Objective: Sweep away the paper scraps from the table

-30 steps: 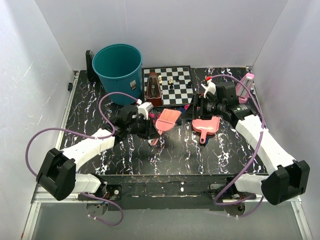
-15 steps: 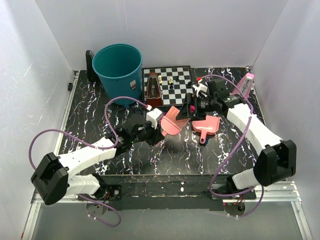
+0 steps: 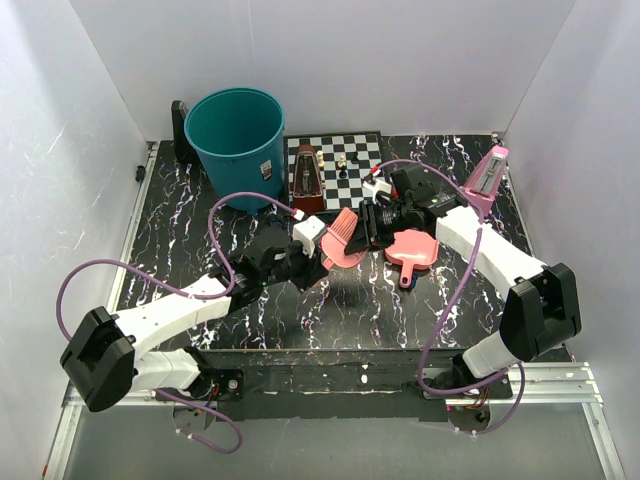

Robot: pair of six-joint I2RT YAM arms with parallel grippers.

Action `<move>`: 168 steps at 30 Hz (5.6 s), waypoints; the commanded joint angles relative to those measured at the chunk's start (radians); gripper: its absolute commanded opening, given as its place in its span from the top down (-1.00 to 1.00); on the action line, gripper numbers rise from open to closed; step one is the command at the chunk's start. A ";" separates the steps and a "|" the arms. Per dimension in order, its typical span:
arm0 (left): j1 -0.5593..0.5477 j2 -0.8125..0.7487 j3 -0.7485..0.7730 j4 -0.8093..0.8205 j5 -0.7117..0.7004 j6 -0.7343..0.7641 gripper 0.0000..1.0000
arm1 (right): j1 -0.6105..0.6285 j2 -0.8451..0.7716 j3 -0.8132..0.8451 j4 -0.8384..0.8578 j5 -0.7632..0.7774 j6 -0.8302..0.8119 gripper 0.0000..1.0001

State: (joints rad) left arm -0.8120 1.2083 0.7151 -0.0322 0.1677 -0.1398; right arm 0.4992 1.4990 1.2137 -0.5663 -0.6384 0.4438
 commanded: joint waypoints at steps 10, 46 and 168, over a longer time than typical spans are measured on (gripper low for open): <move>-0.001 -0.061 0.017 0.003 -0.050 -0.039 0.20 | 0.002 -0.002 -0.008 0.046 -0.021 0.016 0.97; 0.247 0.117 -0.036 1.035 0.524 -1.244 -0.34 | -0.091 -0.559 -0.410 0.835 0.046 0.423 0.97; 0.301 0.355 0.461 0.315 0.408 -0.906 1.00 | 0.038 -0.393 -0.605 0.321 0.985 0.202 0.30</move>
State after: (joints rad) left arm -0.4667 1.5322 1.0988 0.3534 0.6998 -1.0950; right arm 0.5323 1.1252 0.6380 -0.2443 0.3592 0.6609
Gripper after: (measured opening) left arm 0.076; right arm 0.351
